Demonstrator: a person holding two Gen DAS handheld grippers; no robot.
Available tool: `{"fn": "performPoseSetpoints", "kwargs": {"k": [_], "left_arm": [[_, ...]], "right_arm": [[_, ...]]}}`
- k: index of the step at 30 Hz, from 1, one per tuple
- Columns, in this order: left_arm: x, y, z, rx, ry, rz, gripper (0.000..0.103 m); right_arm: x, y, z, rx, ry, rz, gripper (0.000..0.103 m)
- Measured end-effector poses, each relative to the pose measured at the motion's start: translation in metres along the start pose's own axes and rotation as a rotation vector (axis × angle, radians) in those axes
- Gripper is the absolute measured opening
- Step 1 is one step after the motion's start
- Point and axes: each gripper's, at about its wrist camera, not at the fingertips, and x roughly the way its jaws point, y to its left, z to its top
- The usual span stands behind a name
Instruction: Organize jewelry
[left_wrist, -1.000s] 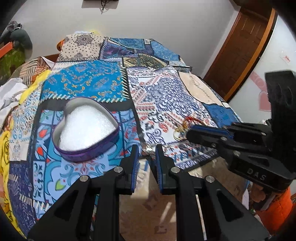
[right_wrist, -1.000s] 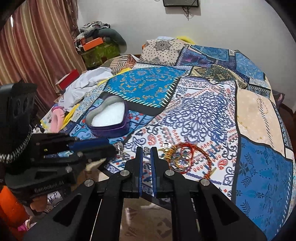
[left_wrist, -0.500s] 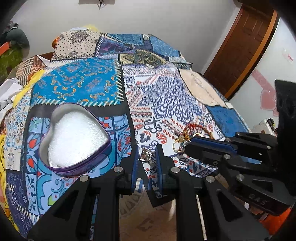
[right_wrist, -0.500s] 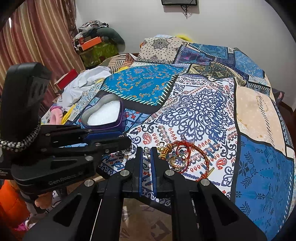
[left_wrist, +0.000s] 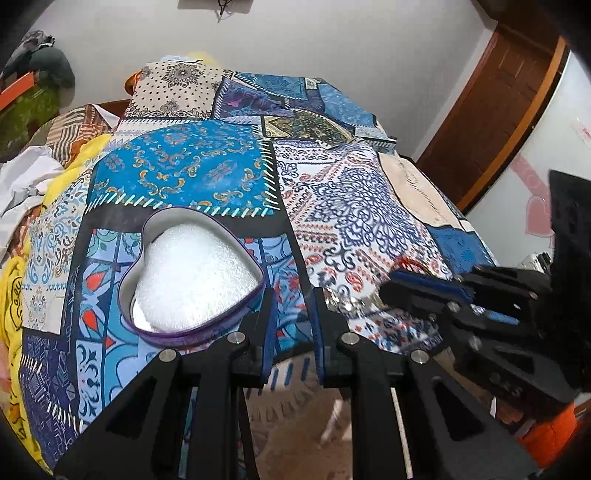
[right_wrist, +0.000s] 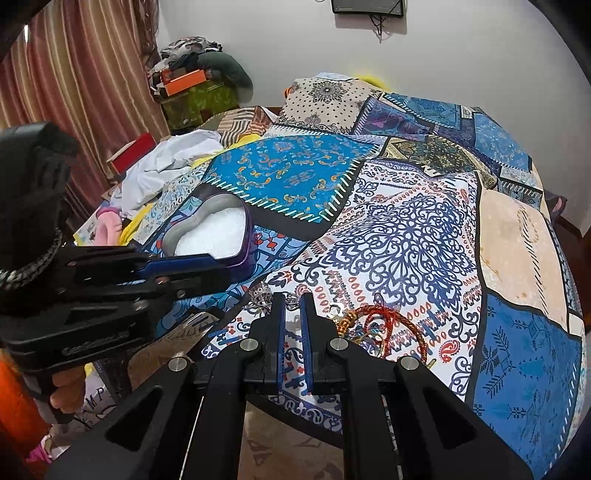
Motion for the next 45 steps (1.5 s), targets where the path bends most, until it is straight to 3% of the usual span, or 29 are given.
{"fn": "performPoseSetpoints", "kwargs": {"k": [8, 17, 26, 33, 38, 43, 44, 45], "left_arm": [[0.015, -0.009, 0.01, 0.039, 0.012, -0.013, 0.015], [0.017, -0.014, 0.004, 0.066, 0.027, -0.047, 0.015], [0.012, -0.023, -0.006, 0.108, 0.048, -0.084, 0.015], [0.011, -0.032, -0.012, 0.133, 0.056, -0.08, 0.016], [0.018, -0.031, -0.004, 0.128, 0.046, -0.054, 0.029], [0.029, -0.035, -0.001, 0.137, 0.04, -0.061, 0.029], [0.03, -0.036, -0.001, 0.139, 0.035, -0.062, 0.027], [0.03, -0.037, -0.002, 0.14, 0.032, -0.063, 0.016]], "right_arm": [[0.007, -0.003, 0.004, -0.019, 0.021, -0.071, 0.007], [0.01, -0.005, 0.01, -0.004, -0.001, -0.084, 0.007], [-0.026, -0.024, 0.005, 0.04, -0.072, -0.095, 0.007], [-0.041, -0.034, -0.006, 0.064, -0.075, -0.103, 0.007], [-0.041, -0.038, -0.009, 0.088, -0.059, -0.075, 0.007], [-0.039, -0.041, -0.012, 0.112, -0.038, -0.056, 0.007], [-0.039, -0.042, -0.013, 0.115, -0.036, -0.051, 0.007], [-0.038, -0.042, -0.013, 0.12, -0.033, -0.042, 0.007]]}}
